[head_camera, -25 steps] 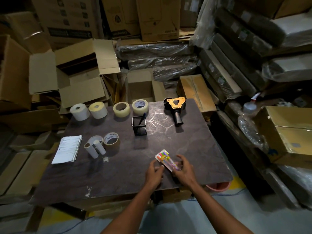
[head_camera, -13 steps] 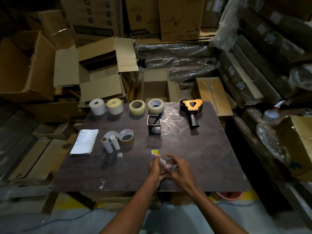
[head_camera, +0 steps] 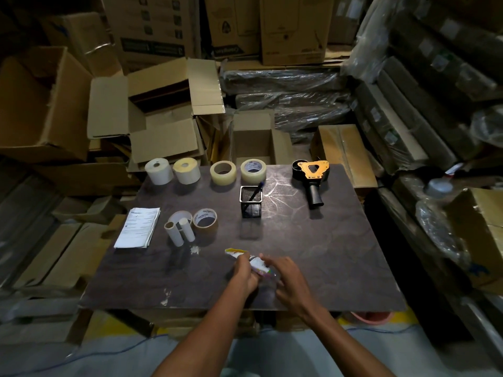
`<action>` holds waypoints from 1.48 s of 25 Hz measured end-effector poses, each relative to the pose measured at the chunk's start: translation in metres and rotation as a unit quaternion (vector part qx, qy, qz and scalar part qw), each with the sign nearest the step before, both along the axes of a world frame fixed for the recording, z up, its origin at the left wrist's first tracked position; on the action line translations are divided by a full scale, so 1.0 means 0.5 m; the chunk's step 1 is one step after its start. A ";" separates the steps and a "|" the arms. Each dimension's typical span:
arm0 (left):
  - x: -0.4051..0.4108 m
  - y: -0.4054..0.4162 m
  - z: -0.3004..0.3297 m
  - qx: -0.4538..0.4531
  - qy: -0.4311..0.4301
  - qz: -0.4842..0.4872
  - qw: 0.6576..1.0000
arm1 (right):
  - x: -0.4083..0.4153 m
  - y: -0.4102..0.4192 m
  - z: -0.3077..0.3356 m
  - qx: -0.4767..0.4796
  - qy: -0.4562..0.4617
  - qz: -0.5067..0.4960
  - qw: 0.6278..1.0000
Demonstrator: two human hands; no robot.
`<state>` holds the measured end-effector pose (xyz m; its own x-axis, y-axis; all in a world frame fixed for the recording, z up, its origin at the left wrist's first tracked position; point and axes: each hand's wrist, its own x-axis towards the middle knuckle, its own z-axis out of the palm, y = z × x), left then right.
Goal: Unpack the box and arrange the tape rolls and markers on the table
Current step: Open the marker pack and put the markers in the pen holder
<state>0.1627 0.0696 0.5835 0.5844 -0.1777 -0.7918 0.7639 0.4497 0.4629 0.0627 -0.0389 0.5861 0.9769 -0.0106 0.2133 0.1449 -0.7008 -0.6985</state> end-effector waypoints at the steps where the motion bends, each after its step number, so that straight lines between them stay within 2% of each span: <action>1: 0.004 -0.001 -0.001 -0.003 0.009 0.018 1.000 | -0.005 -0.002 0.006 0.004 0.001 -0.005 1.000; 5: 0.021 -0.007 -0.016 -0.021 0.023 0.073 0.997 | -0.026 -0.014 0.017 0.029 -0.004 -0.034 0.999; 19: 0.013 -0.023 0.016 -0.118 0.005 0.119 0.986 | -0.045 -0.018 0.010 0.030 0.050 -0.141 0.988; 25: 0.016 -0.023 0.032 -0.126 -0.026 0.120 0.984 | -0.044 -0.019 0.006 0.120 0.045 -0.163 0.978; 30: 0.018 -0.025 0.037 -0.136 -0.035 0.124 0.982 | -0.041 -0.018 0.015 0.239 0.062 -0.219 0.944; 37: 0.021 -0.025 0.036 -0.138 -0.039 0.130 0.981 | -0.044 -0.022 0.016 0.236 0.096 -0.191 0.948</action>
<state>0.1731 0.0572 0.6014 0.6951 -0.2159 -0.6858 0.5738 0.7413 0.3482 0.0409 -0.0500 0.5940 0.9031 -0.4210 -0.0847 -0.2175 -0.2785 -0.9355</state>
